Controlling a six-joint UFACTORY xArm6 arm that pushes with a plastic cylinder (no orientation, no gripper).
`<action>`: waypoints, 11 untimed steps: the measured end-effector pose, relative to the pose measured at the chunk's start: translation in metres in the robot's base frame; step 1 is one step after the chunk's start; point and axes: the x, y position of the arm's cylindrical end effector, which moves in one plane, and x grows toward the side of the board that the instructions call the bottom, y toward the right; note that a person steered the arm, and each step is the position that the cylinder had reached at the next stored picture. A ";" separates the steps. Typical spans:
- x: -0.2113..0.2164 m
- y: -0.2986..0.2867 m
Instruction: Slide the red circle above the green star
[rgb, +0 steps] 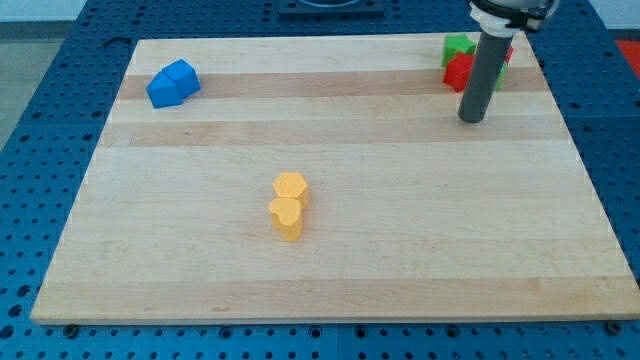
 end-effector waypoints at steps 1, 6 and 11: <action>0.000 0.000; -0.034 0.080; -0.171 0.086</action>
